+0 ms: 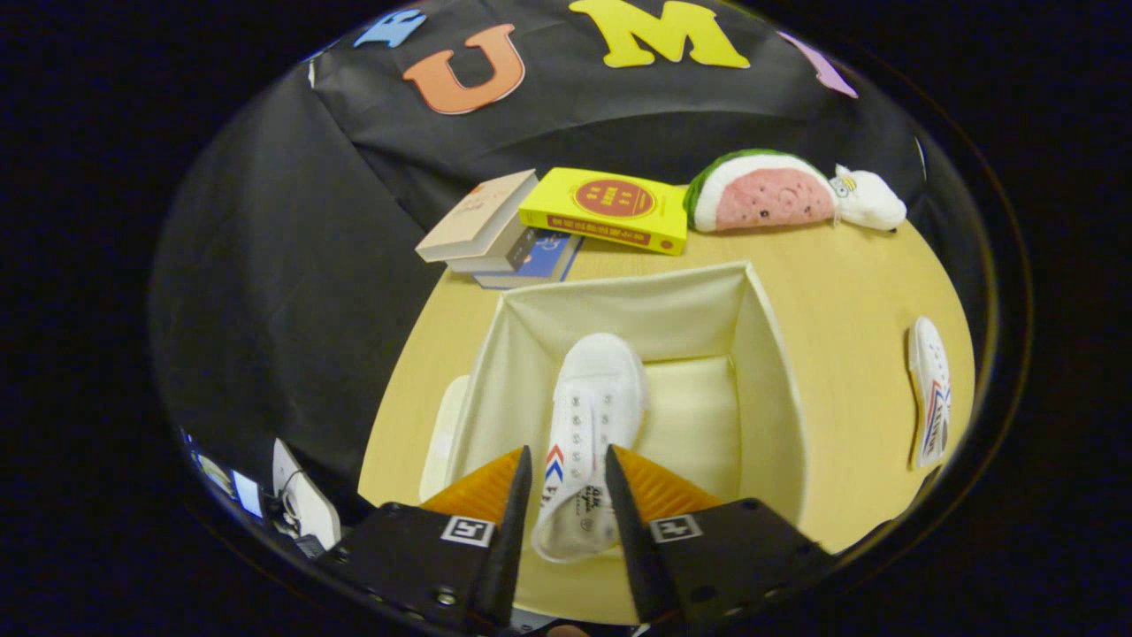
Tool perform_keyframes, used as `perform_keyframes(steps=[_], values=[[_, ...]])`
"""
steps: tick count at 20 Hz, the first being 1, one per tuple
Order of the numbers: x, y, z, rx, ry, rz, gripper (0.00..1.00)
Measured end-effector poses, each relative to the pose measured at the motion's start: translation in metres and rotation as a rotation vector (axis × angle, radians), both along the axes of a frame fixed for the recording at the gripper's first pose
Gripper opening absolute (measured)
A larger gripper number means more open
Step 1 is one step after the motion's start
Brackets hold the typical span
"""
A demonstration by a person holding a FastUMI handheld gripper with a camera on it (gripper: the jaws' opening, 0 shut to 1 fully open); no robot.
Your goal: Open the storage box then place both shoes into the box .Put the left shoe in first, then the right shoe, with the right side of both shoes facing outward in a uniform manner.
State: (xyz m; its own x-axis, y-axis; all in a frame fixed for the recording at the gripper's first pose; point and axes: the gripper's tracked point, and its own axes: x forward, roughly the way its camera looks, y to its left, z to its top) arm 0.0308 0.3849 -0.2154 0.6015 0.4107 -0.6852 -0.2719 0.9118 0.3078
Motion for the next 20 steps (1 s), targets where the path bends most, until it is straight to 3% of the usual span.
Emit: perform_keyframes(steps=[2,3,7,15,20], values=[[0.002,-0.010,0.015,0.000,-0.037,-0.001,0.72],[0.003,-0.020,0.023,-0.012,-0.068,-0.005,0.78],[-0.005,-0.065,0.054,-0.068,-0.212,0.006,0.88],[-0.017,-0.197,0.091,-0.122,-0.389,-0.056,0.93],[-0.007,-0.290,0.080,-0.121,-0.384,-0.126,0.95]])
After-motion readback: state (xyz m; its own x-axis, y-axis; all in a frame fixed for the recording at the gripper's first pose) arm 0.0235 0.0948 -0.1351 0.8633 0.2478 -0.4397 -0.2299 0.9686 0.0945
